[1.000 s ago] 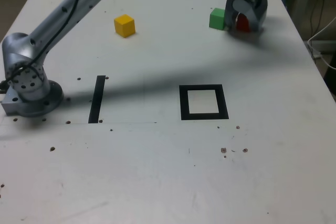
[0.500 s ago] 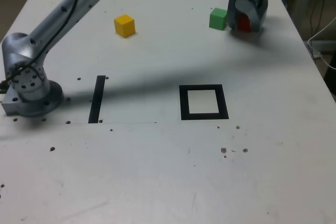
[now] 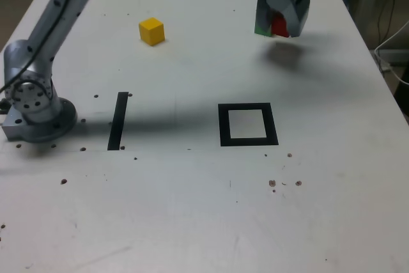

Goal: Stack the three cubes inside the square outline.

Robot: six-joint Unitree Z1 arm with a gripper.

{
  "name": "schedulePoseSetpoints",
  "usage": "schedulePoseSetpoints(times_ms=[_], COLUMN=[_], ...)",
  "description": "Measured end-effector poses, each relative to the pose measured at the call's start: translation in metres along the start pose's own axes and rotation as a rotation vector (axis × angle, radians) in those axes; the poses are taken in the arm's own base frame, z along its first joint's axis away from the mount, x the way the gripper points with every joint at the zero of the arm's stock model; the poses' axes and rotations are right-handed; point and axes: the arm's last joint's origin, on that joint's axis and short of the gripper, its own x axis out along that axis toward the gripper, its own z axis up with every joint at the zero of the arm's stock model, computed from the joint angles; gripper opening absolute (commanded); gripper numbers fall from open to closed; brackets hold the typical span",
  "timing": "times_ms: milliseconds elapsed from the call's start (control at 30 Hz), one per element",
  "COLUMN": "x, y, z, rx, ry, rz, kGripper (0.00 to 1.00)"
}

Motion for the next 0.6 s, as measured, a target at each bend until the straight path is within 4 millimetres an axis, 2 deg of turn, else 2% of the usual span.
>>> schedulePoseSetpoints(times_ms=[200,400,600], x=[-0.026,-0.050,-0.066], y=[-0.051,-0.112,-0.175], z=[-0.007,-0.014,-0.045], rx=[-0.040,-0.122,-0.190], ry=[-0.009,-0.065,-0.047], rz=[0.014,0.033,0.000], kGripper=[0.16,0.16,0.13])
